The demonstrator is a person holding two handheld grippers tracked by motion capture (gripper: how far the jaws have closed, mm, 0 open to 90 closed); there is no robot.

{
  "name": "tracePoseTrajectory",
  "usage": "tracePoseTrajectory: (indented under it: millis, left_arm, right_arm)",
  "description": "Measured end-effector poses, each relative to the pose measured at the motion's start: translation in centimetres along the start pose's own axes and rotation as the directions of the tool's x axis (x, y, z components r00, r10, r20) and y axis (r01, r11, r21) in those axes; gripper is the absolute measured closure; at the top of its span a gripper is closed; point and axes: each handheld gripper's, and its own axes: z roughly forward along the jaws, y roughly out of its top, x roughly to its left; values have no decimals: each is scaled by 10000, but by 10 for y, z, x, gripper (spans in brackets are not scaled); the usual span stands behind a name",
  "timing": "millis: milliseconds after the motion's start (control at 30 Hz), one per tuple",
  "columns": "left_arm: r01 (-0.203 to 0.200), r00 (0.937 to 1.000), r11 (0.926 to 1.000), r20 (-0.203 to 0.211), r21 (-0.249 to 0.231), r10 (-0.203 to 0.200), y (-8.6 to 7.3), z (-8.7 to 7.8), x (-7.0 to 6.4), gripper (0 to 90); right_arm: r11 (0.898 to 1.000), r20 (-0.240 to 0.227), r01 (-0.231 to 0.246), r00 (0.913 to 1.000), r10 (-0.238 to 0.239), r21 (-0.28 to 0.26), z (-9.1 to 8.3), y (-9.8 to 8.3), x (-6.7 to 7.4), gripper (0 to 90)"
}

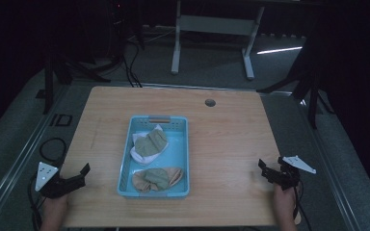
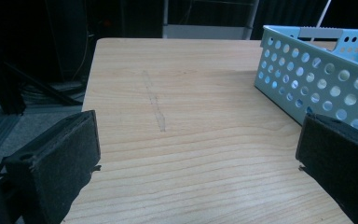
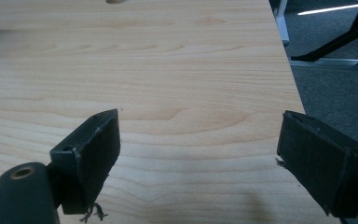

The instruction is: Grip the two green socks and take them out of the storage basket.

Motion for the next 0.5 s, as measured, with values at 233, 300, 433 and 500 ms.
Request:
tracePoseTrajectory:
  millis: [233,300,433,500]
  left_arm:
    - [-18,10000,10000,66,-9,18,0,0,0,0]
    - [-13,10000,10000,57,0,13,0,0,0,0]
    - [-41,10000,10000,86,21,41,0,0,0,0]
    - [-53,10000,10000,82,17,53,0,0,0,0]
  right_arm:
    - [9989,51,273,9996,-275,379,4,2,3,126]
    - [9977,58,470,9989,-474,479,5,2,5,126]
    - [9956,-327,649,9975,-628,682,9,4,6,130]
    - [9958,-357,554,9980,-529,728,8,5,6,133]
